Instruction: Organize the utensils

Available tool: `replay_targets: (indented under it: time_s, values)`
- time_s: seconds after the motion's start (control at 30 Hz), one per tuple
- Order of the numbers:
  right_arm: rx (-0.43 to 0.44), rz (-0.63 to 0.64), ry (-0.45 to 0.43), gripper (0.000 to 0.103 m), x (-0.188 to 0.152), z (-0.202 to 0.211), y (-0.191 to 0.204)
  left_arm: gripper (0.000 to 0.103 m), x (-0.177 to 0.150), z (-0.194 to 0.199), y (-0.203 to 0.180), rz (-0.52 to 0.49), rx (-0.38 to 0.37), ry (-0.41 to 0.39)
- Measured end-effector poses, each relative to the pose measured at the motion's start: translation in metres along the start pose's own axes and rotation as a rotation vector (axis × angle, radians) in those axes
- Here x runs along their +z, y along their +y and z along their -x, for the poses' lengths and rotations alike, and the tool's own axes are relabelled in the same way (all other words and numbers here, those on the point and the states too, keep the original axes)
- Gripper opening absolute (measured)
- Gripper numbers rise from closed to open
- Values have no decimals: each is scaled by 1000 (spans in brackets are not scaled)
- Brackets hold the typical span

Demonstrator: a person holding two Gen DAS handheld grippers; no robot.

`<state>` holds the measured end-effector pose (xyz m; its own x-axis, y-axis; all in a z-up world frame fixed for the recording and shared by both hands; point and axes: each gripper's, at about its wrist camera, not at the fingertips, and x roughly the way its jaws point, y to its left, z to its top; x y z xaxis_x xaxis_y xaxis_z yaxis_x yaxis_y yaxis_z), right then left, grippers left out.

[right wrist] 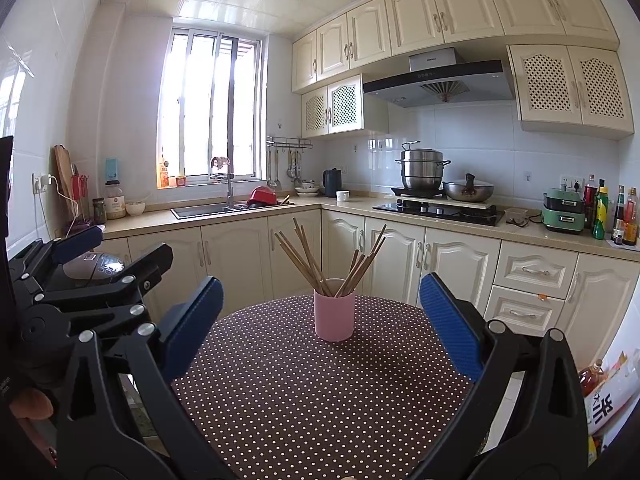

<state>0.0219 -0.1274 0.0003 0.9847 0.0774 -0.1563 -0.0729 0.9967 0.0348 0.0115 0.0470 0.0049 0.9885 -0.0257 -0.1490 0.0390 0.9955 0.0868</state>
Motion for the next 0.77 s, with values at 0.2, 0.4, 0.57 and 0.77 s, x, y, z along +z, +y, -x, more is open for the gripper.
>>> replay_targets:
  time_s: [0.2,0.4,0.57,0.77]
  values:
    - [0,0,2,97,0,0,0,92,0,0,0,0,1,3]
    - [2,-1,10,97,-1,-2,-1,92,-1,-2,-1,-1,2,12]
    - [2,0,19,97,-2,-7,0,92,-3,-8,-1,-1,-1,31]
    - [-2,-4,34,97,-4,-13,-2,92,-3,-14,-4,-10,2,47]
